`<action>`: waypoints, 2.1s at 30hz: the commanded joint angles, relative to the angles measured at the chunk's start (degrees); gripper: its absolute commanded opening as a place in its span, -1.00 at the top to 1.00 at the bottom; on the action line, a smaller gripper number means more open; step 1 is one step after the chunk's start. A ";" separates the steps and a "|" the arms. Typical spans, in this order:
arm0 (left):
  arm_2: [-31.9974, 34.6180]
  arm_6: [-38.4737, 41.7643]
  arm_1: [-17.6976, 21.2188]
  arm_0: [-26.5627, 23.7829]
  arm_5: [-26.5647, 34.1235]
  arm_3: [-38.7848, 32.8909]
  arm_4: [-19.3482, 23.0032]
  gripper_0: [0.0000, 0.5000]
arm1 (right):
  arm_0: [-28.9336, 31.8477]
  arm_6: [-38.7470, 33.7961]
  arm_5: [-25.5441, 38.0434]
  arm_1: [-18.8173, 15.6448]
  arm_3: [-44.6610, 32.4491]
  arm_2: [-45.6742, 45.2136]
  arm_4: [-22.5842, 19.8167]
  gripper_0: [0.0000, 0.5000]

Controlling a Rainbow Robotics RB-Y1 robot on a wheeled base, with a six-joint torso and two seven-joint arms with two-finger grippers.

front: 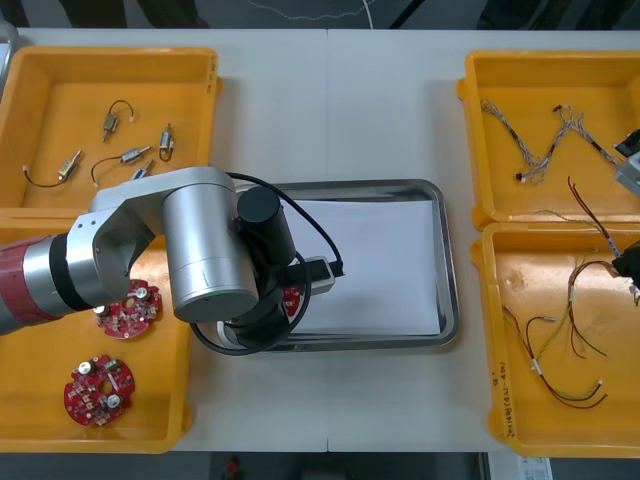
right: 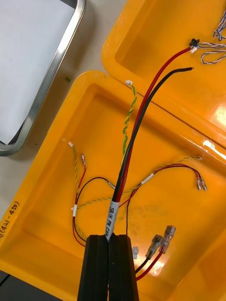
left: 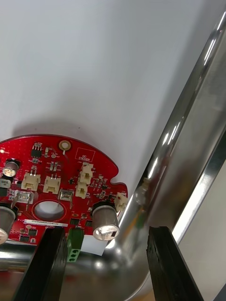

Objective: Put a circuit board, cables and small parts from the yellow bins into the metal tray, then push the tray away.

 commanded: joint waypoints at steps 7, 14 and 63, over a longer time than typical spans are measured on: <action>1.46 10.48 -1.16 -2.44 0.88 -2.78 1.30 -1.00 | 0.47 1.55 0.18 -1.44 -1.42 0.63 0.35 1.00; 7.00 12.15 -1.24 -2.44 7.48 -5.42 2.09 -1.00 | -0.06 1.81 0.18 -1.44 -1.42 0.63 -0.70 1.00; 45.76 7.76 10.27 -2.27 24.75 14.36 4.82 -1.00 | -30.29 28.44 0.18 12.45 9.48 43.00 10.98 1.00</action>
